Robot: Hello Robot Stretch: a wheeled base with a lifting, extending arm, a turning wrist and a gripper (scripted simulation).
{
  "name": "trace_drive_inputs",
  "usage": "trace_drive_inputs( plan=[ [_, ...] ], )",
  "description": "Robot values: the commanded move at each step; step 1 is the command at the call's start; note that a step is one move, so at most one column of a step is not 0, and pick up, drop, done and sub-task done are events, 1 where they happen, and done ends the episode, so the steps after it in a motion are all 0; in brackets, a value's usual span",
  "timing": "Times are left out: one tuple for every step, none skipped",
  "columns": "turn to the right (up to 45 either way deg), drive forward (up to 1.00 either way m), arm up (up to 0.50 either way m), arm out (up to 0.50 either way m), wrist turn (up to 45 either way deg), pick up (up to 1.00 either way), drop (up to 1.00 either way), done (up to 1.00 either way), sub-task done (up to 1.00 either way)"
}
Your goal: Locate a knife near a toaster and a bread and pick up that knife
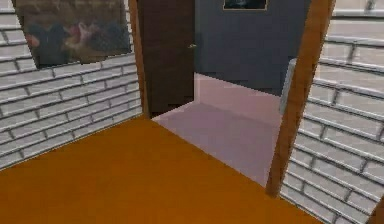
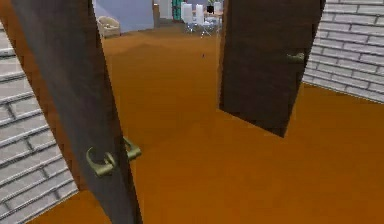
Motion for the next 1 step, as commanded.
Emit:
trace_drive_inputs(
  plan=[
    [0.0,0.35,0.00,0.00,0.0,0.00,0.00,0.00,0.00]
  ],
)
